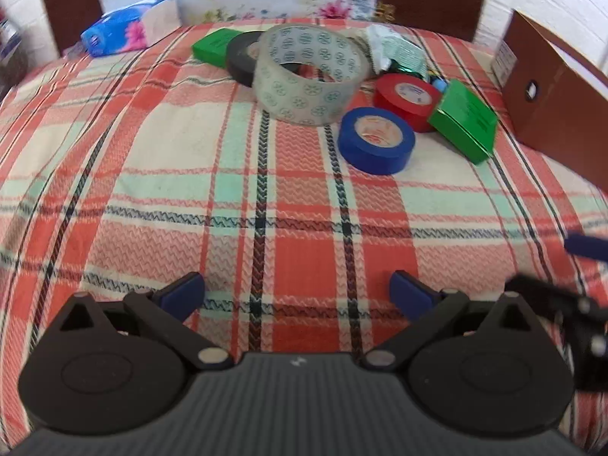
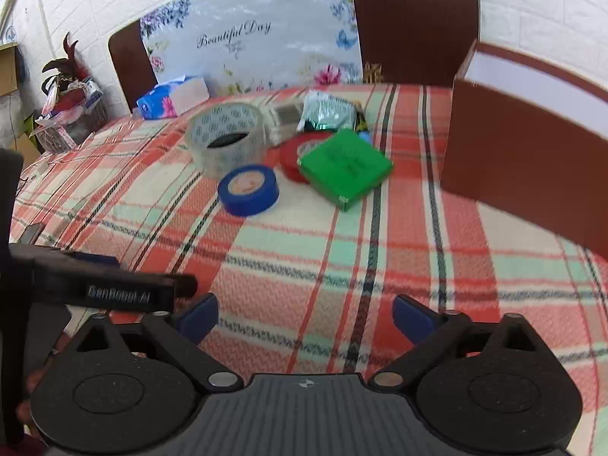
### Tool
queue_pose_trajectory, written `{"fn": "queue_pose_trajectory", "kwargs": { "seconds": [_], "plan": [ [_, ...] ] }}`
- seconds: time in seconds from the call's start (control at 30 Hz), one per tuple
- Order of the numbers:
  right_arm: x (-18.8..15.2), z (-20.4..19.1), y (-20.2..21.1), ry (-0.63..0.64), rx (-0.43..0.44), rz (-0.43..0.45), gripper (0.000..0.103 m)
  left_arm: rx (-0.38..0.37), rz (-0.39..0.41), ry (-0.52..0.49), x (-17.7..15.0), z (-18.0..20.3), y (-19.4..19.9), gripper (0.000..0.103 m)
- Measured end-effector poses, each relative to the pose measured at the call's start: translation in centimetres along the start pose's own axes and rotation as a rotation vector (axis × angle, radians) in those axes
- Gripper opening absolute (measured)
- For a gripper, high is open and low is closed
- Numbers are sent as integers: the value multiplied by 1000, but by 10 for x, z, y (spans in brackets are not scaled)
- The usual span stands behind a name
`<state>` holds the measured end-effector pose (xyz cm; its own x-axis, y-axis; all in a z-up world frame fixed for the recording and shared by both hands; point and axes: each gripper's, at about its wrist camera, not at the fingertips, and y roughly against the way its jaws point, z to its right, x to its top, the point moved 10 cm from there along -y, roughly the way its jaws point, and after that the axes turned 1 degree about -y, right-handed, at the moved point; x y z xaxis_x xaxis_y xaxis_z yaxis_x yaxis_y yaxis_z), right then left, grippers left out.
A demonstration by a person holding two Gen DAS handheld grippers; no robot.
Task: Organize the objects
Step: 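Grasp the blue tape roll with the left gripper and carry it to the brown box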
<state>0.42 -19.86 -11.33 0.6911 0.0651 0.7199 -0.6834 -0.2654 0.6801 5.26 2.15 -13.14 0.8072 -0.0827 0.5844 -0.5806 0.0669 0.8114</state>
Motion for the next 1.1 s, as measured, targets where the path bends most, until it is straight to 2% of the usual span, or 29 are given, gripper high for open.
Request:
{"fn": "queue_pose_trajectory", "kwargs": {
  "seconds": [0.07, 0.13, 0.2, 0.27, 0.3, 0.33, 0.4, 0.47, 0.53, 0.6, 0.63, 0.77, 0.83, 0.93, 1.0, 1.1],
  "plan": [
    [7, -3, -1, 54, -3, 24, 79, -66, 2, 31, 10, -4, 3, 103],
    [13, -11, -6, 119, 15, 47, 69, -110, 54, 49, 30, -10, 9, 103],
    [15, -23, -18, 191, 45, 62, 62, -134, 115, 40, 51, -10, 14, 103],
    [20, -30, -32, 223, 71, 68, 58, -210, 129, 44, 69, -3, 13, 102],
    [24, -32, -40, 225, 87, 75, 55, -240, 122, 52, 77, 1, 9, 98],
    [29, -33, -48, 228, 96, 81, 55, -253, 112, 55, 81, 5, 3, 90],
    [37, -32, -65, 236, 99, 84, 55, -250, 90, 58, 86, 7, -12, 77],
    [44, -35, -81, 239, 110, 78, 55, -272, 42, 86, 87, 8, -26, 48],
    [52, -38, -93, 257, 118, 91, 58, -321, 6, 122, 86, 8, -37, 38],
    [53, -44, -101, 267, 135, 99, 63, -329, 4, 130, 87, 10, -42, 27],
    [54, -47, -103, 271, 145, 105, 56, -329, 4, 128, 87, 12, -43, 25],
    [50, -52, -84, 279, 131, 136, 56, -304, 13, 99, 87, 19, -28, 23],
    [55, -45, -61, 278, 98, 199, 56, -318, 54, 50, 93, 32, -7, 23],
    [70, -24, -24, 301, -15, 327, 57, -360, 135, -36, 114, 69, 25, 23],
    [85, 0, 2, 310, -118, 416, 57, -395, 196, -101, 136, 104, 42, 23],
    [109, 47, 29, 291, -235, 496, 57, -449, 267, -185, 169, 160, 60, 23]
  ]
}}
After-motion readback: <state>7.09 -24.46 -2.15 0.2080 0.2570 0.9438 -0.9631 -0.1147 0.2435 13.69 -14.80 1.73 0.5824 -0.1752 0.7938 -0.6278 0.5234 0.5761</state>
